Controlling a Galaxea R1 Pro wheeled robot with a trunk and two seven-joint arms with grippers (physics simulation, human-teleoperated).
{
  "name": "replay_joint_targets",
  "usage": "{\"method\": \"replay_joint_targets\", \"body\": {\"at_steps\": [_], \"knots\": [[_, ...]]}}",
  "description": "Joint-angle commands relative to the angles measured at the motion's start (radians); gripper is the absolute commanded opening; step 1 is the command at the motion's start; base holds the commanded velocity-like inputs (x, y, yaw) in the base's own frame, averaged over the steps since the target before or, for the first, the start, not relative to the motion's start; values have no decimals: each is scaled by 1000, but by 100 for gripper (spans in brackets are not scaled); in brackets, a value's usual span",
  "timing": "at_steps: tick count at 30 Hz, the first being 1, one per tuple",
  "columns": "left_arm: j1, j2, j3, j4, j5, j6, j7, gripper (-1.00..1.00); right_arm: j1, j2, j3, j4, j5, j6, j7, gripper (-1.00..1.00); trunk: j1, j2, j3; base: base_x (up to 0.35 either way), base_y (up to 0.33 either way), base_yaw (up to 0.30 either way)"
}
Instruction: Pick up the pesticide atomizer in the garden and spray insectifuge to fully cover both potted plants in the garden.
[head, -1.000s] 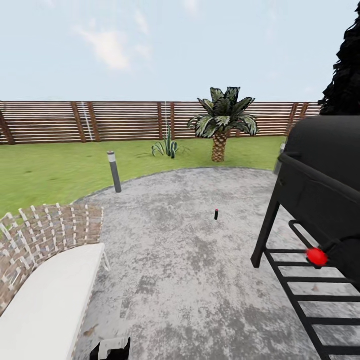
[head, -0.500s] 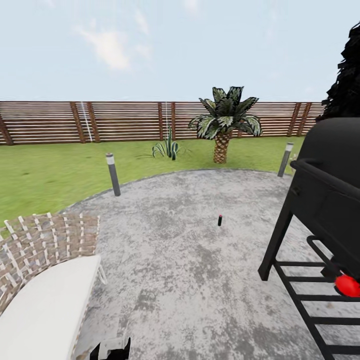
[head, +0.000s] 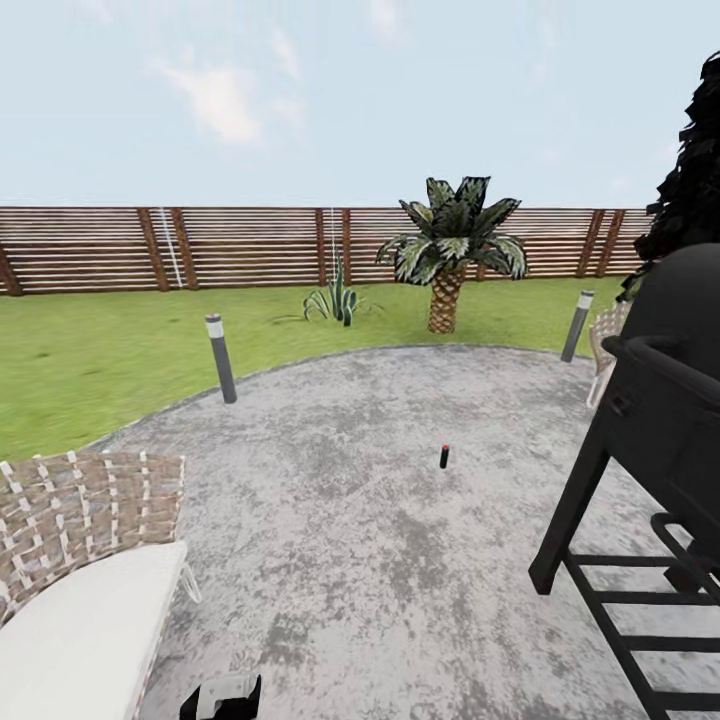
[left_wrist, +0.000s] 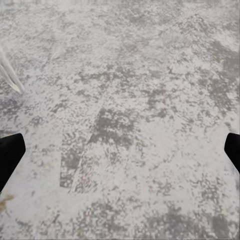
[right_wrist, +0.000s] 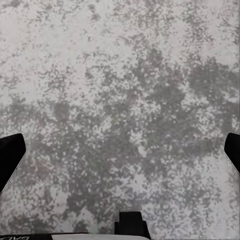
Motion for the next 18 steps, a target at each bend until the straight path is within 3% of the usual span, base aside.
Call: {"method": "replay_joint_targets", "body": {"at_steps": [1, 18], "knots": [[0, 0, 1, 1, 6, -3, -1, 100, 0, 0, 0, 0, -1, -2, 0, 100, 1, 0, 0, 309, 0, 0], [-1, 0, 1, 1, 6, -3, -1, 100, 0, 0, -2, 0, -1, -2, -2, 100, 1, 0, 1, 309, 0, 0]]}}
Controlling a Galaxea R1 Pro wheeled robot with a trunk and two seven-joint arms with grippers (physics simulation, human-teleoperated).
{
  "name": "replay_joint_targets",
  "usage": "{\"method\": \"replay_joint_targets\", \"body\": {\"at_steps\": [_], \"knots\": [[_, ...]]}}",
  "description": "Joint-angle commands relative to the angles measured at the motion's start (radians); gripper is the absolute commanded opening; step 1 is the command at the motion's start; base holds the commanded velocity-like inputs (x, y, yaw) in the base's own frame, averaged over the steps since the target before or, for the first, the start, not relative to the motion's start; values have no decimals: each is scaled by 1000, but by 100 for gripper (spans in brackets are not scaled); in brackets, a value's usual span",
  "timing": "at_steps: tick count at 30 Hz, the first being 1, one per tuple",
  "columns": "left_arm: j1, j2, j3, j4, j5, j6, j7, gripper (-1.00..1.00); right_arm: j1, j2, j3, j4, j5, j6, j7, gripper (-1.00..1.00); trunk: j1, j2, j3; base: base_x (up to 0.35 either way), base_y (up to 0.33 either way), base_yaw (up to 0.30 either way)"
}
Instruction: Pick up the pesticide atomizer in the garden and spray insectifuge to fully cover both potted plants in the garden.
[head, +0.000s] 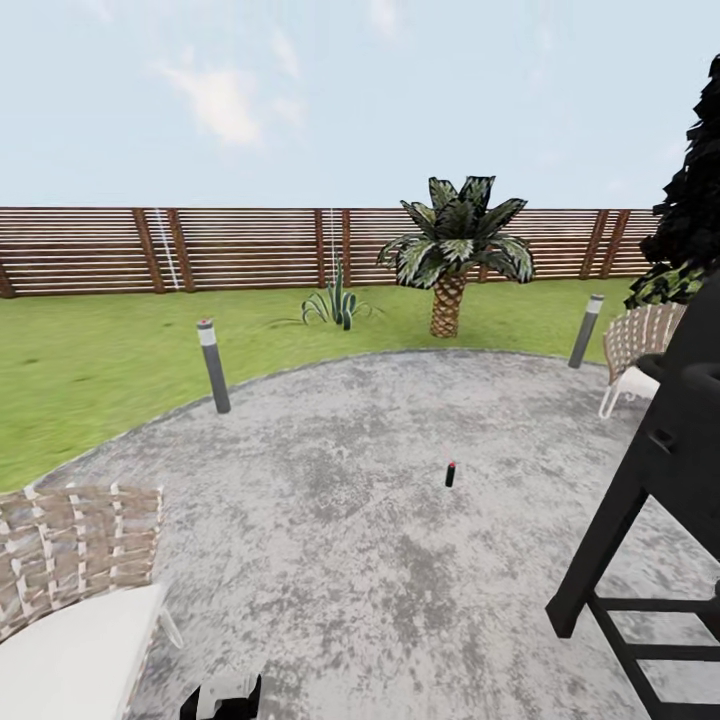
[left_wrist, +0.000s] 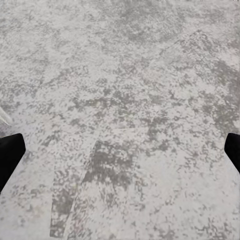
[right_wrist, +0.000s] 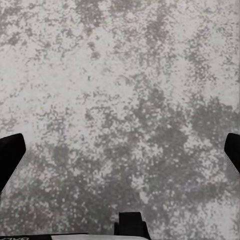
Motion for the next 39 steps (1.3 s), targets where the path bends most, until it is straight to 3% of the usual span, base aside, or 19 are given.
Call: {"method": "replay_joint_targets", "body": {"at_steps": [1, 39], "knots": [[0, -1, 1, 1, 6, -3, -1, 100, 0, 0, 0, 0, -1, -2, 0, 100, 1, 0, -1, 309, 0, 0], [0, 0, 1, 1, 6, -3, -1, 100, 0, 0, -1, 0, -2, -2, 3, 100, 1, 0, 17, 309, 0, -53]]}}
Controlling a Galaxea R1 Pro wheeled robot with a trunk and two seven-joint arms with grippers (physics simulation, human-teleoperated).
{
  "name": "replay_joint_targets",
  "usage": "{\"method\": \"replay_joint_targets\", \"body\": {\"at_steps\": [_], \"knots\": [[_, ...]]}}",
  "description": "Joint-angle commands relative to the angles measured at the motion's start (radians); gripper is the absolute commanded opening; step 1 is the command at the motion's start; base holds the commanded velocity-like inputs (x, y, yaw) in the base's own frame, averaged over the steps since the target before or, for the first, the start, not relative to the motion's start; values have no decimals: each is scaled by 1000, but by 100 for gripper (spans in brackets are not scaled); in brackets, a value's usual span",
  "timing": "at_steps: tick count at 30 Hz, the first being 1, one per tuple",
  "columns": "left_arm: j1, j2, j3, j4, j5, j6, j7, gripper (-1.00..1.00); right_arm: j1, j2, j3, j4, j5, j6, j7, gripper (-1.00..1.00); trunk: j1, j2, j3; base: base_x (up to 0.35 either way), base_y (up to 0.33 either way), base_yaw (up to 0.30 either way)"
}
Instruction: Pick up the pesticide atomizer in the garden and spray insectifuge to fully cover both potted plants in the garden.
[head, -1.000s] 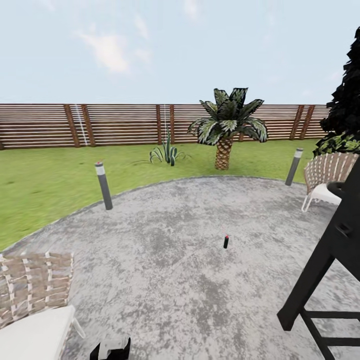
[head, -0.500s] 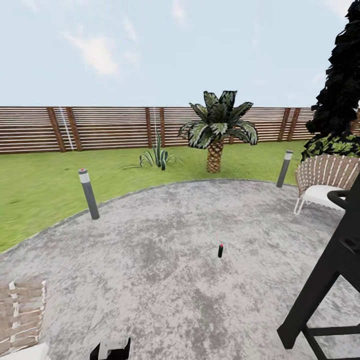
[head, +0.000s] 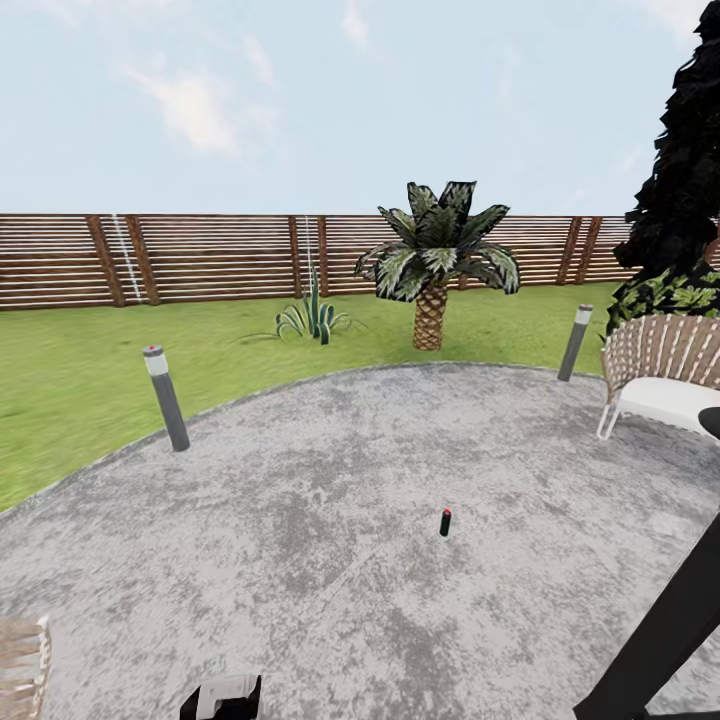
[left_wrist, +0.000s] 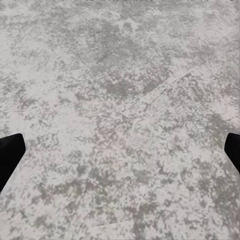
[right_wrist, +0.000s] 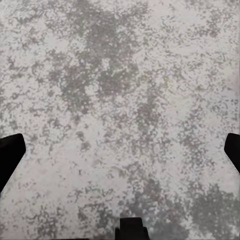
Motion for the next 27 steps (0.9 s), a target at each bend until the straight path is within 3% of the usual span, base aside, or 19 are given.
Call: {"method": "replay_joint_targets", "body": {"at_steps": [1, 27], "knots": [[-1, 0, 1, 1, 6, -3, -1, 100, 0, 0, -1, 0, -1, -2, 0, 100, 1, 0, -1, 309, 0, 0], [0, -1, 1, 1, 6, -3, -1, 100, 0, 0, -1, 0, 0, -2, 0, 100, 1, 0, -1, 309, 0, 0]]}}
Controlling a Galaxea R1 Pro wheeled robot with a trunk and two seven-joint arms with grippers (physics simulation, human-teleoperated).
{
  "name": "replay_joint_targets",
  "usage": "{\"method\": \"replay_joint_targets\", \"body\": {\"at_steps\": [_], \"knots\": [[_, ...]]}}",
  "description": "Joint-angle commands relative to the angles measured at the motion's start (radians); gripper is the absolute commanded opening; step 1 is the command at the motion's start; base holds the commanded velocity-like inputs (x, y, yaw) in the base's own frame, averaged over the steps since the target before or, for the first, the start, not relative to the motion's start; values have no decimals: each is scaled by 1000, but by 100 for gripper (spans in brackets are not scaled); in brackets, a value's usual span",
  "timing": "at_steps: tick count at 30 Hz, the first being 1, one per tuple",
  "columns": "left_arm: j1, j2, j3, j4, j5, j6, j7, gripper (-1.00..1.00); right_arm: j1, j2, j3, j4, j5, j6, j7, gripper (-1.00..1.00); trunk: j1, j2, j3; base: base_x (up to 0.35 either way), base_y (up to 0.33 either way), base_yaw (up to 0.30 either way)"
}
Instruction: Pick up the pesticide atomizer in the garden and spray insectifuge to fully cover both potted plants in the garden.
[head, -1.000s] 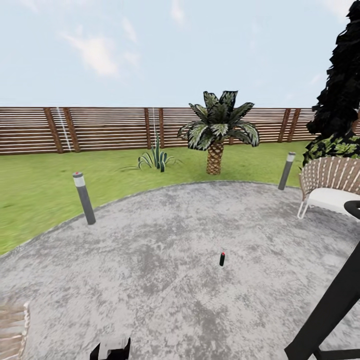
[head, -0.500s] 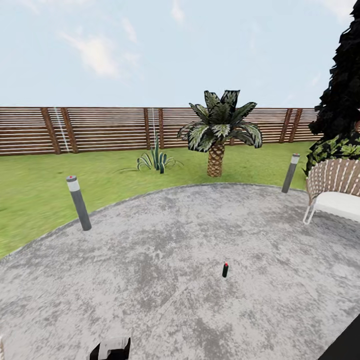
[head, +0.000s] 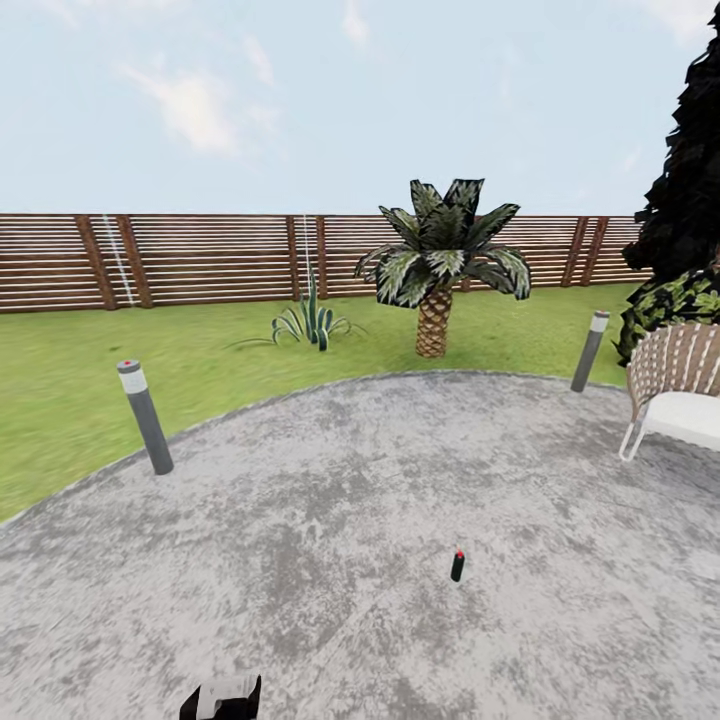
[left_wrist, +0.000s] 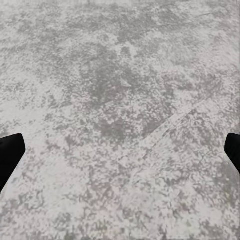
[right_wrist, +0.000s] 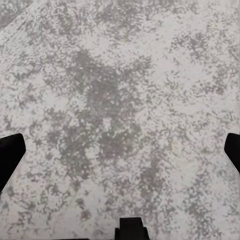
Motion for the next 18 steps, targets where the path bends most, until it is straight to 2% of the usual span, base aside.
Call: {"method": "replay_joint_targets", "body": {"at_steps": [1, 18], "knots": [[-1, 0, 1, 1, 6, -3, -1, 100, 0, 0, -1, 0, -1, -2, 0, 100, 1, 0, -1, 309, 0, 0], [-1, 0, 1, 1, 6, -3, -1, 100, 0, 0, -1, 0, -1, -2, 0, 100, 1, 0, -1, 309, 0, 0]]}}
